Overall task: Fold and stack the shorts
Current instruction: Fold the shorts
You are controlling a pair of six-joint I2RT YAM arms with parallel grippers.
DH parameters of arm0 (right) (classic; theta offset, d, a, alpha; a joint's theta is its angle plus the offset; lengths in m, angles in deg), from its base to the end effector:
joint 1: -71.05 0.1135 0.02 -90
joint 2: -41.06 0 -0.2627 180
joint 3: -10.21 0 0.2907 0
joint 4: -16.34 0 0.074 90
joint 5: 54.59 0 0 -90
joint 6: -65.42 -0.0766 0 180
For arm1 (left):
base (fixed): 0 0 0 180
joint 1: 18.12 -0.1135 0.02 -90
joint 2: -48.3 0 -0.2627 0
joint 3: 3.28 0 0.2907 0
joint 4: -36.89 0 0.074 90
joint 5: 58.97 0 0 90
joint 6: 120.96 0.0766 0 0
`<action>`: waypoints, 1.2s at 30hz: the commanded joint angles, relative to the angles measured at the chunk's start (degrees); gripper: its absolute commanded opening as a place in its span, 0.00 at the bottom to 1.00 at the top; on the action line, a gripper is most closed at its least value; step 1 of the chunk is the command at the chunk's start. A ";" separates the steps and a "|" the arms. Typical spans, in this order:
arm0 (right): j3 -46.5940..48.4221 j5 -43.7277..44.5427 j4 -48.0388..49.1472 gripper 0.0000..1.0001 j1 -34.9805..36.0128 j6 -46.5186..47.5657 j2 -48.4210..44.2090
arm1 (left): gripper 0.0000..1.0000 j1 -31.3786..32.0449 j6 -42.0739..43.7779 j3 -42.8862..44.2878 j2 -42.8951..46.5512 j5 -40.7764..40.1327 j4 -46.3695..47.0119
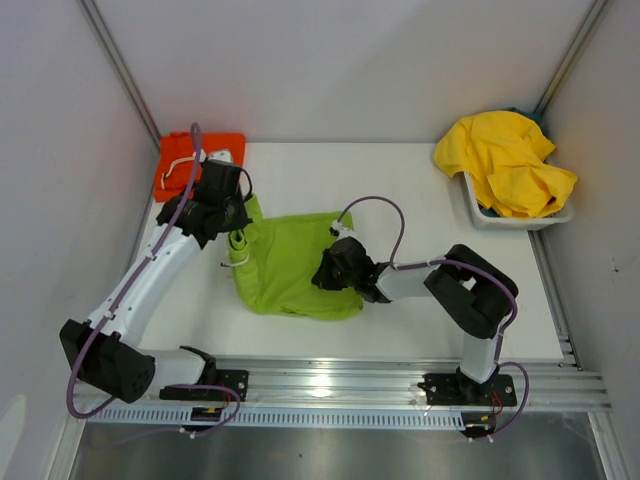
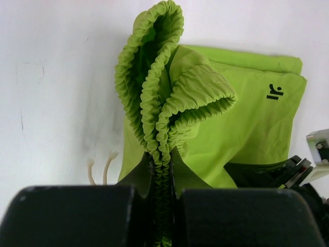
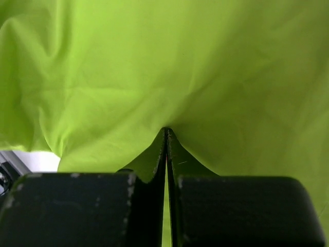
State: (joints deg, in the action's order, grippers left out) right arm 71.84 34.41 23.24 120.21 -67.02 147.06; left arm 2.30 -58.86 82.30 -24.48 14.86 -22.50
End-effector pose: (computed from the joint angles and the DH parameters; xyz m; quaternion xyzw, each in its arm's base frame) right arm 0.2735 0.3184 0.0711 -0.0564 0.8950 0.3227 0.3029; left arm 0.3140 -0.0941 0.3216 -0.1119 0.9145 -0.0306 0.3876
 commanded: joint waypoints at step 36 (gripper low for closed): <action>-9.81 -4.37 -15.47 0.00 -13.31 3.06 -23.73 | 0.00 28.78 -14.02 26.25 -28.81 -33.32 -22.21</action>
State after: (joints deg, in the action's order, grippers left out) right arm 62.29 31.35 6.32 107.71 -64.90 125.79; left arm 28.88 -68.65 103.13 -49.15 -13.70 -40.80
